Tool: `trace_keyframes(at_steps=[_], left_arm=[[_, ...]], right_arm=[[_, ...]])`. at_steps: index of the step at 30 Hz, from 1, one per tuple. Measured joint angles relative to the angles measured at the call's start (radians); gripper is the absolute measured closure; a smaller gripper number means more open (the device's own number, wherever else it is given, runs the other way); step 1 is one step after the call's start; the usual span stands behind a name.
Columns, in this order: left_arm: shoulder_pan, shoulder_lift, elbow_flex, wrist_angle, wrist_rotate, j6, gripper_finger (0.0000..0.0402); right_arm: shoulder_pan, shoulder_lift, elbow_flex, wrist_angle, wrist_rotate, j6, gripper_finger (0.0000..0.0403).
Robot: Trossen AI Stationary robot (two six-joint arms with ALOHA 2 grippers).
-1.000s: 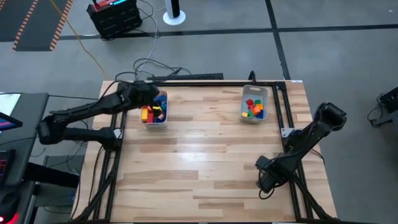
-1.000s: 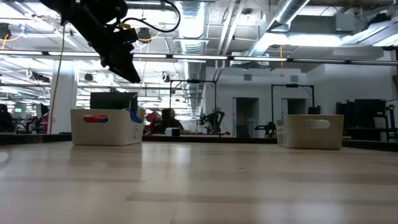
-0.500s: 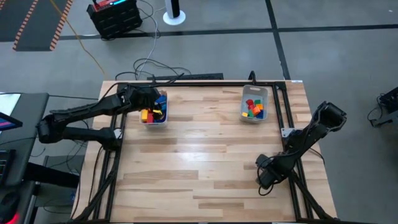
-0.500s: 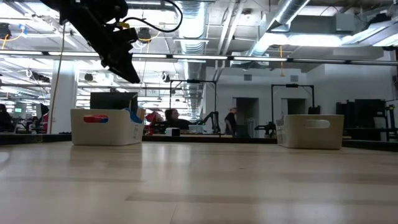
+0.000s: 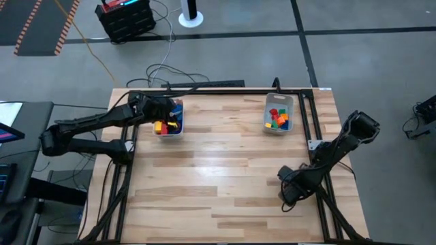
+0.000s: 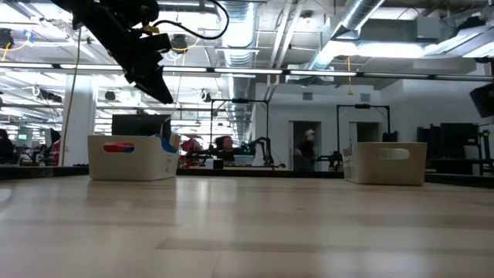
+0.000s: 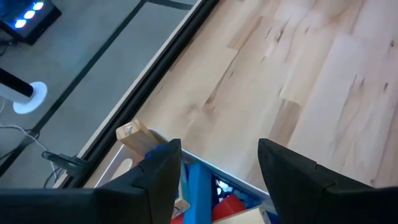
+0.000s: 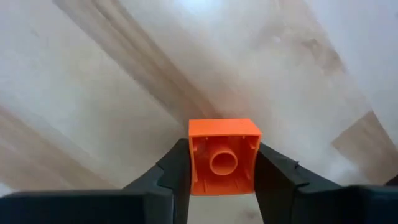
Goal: Sort blocks by size
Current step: Put the small orange game piece into the gray bin
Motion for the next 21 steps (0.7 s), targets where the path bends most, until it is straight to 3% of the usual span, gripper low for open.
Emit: trace_keyframes(at_steps=[8,15,21], left_arm=[[-0.002,0.0,0.0,-0.014,0.0,0.008,0.0193],[-0.041,0.0,0.0,0.033,0.02,0.021,0.0193],[-0.1,-0.048,0.0,0.108,0.023,0.031,0.0193]], right_arm=[[-0.038,-0.001,0.015,-0.068,0.075,-0.055,0.0241],[-0.143,-0.105,0.076,-0.315,0.408,-0.055,0.0238],[-0.407,-0.269,0.076,-0.377,0.597,-0.224,0.0235]])
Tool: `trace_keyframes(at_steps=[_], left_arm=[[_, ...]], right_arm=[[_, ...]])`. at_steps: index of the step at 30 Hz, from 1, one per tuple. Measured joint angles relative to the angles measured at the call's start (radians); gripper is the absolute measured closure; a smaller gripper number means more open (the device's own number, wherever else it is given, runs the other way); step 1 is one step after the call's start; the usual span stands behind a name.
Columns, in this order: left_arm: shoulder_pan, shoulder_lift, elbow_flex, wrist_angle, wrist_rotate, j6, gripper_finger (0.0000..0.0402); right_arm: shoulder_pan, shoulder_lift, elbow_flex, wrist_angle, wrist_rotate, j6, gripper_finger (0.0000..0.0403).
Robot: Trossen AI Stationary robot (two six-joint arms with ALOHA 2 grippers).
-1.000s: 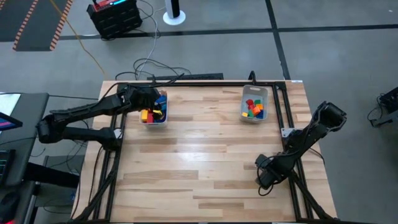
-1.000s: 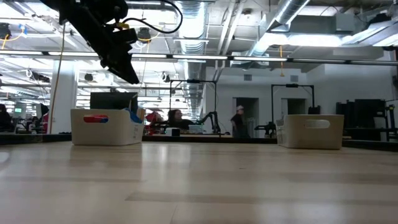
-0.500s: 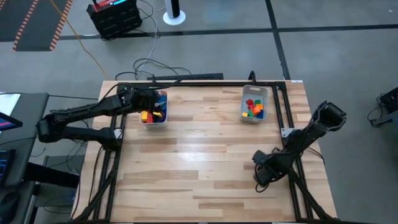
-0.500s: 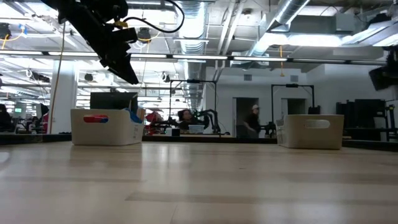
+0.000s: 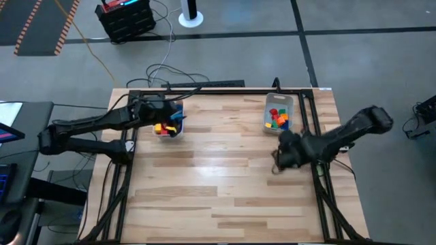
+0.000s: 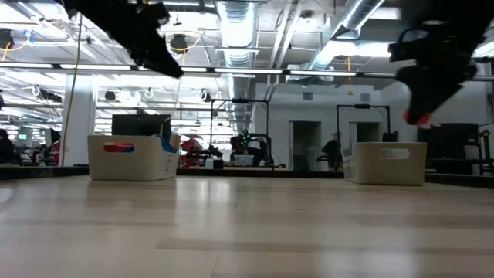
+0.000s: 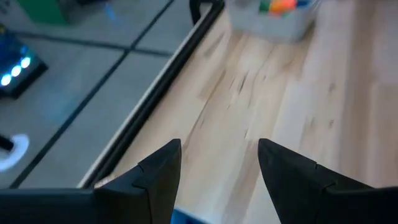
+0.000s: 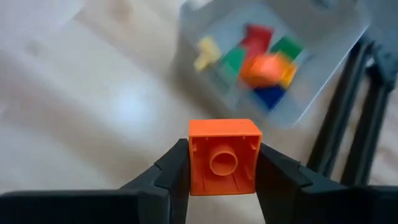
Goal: Sort blocks by size
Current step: Put the small orange game piece into the gray bin, then return to Home Position
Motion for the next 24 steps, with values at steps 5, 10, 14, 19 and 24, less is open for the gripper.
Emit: trace_keyframes(at_steps=[5,10,14,19,24], left_arm=[[-0.053,-0.09,0.001,0.002,0.0,-0.052,0.0193],[-0.123,-0.181,-0.045,-0.001,0.0,-0.098,0.0193],[-0.2,-0.268,-0.178,0.104,-0.013,-0.138,0.0194],[-0.313,-0.398,-0.304,0.121,-0.101,-0.213,0.0194],[-0.458,-0.549,-0.375,0.087,-0.237,-0.25,0.0194]], right_arm=[[-0.3,-0.098,0.0,0.141,0.026,-0.347,0.0232],[-0.577,-0.137,-0.019,0.344,-0.101,-0.692,0.0215],[-0.747,-0.164,-0.042,0.437,-0.254,-0.857,0.0171],[-0.791,-0.276,-0.042,0.432,-0.26,-0.923,0.0135],[-0.716,-0.52,-0.082,0.502,-0.255,-0.925,0.0132]])
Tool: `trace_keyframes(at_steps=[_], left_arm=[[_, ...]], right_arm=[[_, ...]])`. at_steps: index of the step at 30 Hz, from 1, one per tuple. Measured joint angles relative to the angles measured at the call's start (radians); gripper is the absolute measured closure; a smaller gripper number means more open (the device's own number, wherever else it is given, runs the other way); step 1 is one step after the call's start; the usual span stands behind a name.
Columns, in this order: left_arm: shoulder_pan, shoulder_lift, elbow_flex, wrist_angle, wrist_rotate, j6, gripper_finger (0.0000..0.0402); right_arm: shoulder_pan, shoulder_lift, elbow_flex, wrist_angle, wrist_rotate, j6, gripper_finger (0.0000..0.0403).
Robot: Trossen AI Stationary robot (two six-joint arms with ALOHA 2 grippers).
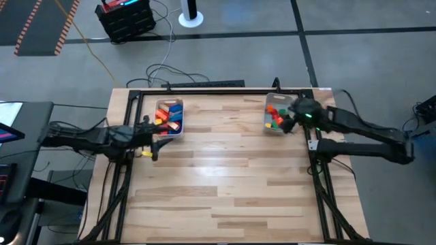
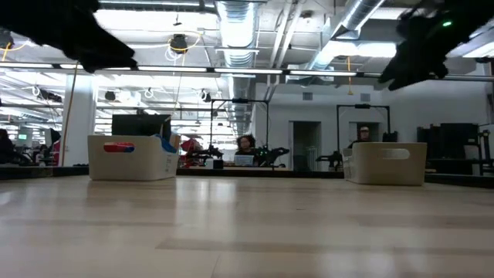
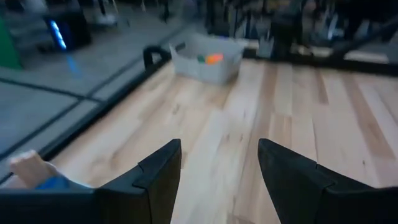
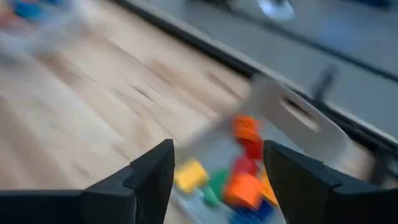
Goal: Sort blocks by size
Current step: Return to Home Position
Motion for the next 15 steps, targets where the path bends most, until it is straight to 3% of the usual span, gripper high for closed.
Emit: trace_keyframes(at_steps=[7,11,15], left_arm=[[-0.202,-0.155,-0.114,0.084,-0.255,0.056,0.0194],[-0.27,-0.169,-0.197,0.208,-0.32,0.164,0.0194],[-0.303,-0.179,-0.253,0.274,-0.296,0.196,0.0194]], right_arm=[[0.152,-0.338,-0.226,0.216,-0.009,0.065,0.0132],[0.226,-0.455,-0.365,0.401,0.007,0.053,0.0132],[0.281,-0.554,-0.465,0.535,0.016,-0.014,0.0132]])
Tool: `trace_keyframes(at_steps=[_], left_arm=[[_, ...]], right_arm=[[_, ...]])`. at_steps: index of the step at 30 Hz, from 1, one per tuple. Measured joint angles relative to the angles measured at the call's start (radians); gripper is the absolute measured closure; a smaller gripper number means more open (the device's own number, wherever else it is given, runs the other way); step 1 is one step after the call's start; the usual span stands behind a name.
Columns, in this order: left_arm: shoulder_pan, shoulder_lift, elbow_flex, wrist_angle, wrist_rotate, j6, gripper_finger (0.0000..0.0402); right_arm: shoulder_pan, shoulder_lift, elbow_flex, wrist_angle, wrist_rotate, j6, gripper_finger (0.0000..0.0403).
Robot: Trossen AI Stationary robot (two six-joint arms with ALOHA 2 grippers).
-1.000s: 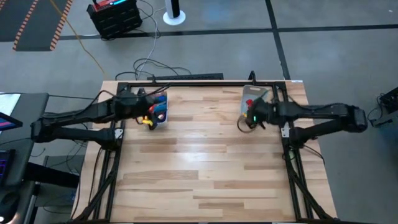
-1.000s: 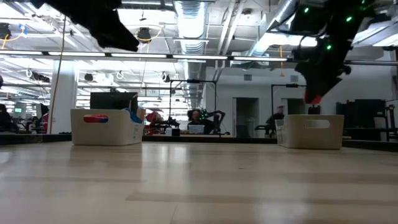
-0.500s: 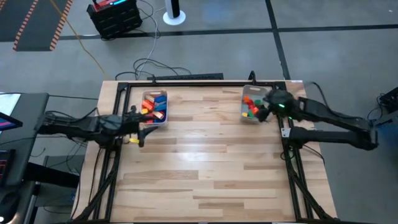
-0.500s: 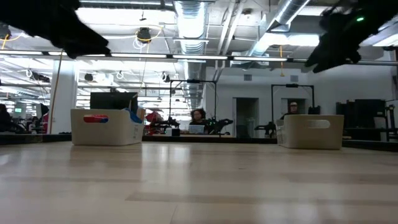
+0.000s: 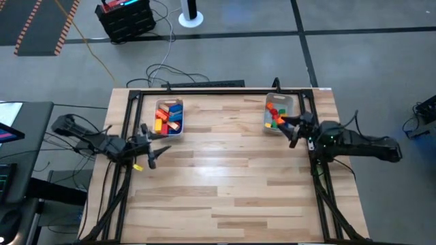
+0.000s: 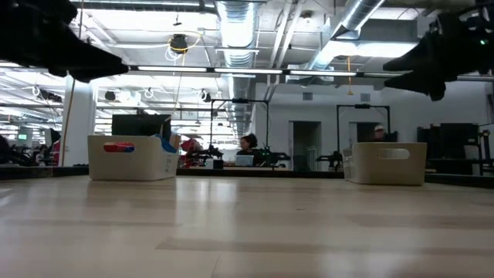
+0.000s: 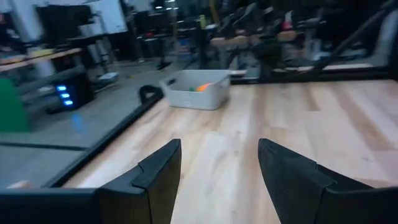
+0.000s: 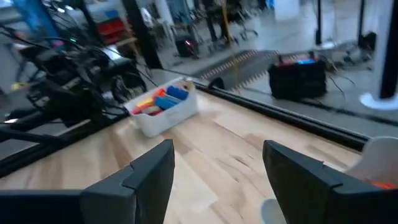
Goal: Sort blocks by size
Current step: Return to Home Position
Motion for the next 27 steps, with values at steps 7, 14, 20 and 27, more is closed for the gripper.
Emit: trace_keyframes(at_steps=[7,14,20,27], left_arm=[[-0.017,-0.081,-0.072,0.011,0.192,-0.045,0.0194],[-0.017,-0.226,-0.129,0.0,0.423,-0.069,0.0194],[-0.018,-0.245,-0.133,-0.027,0.64,0.015,0.0194],[-0.016,-0.236,-0.134,-0.03,0.636,0.045,0.0194]], right_arm=[[0.092,-0.148,-0.149,0.045,0.002,-0.029,0.0132],[0.163,-0.126,-0.199,0.162,0.001,-0.06,0.0132],[0.175,-0.129,-0.213,0.208,0.004,0.022,0.0132],[0.175,-0.127,-0.213,0.201,0.003,0.043,0.0132]])
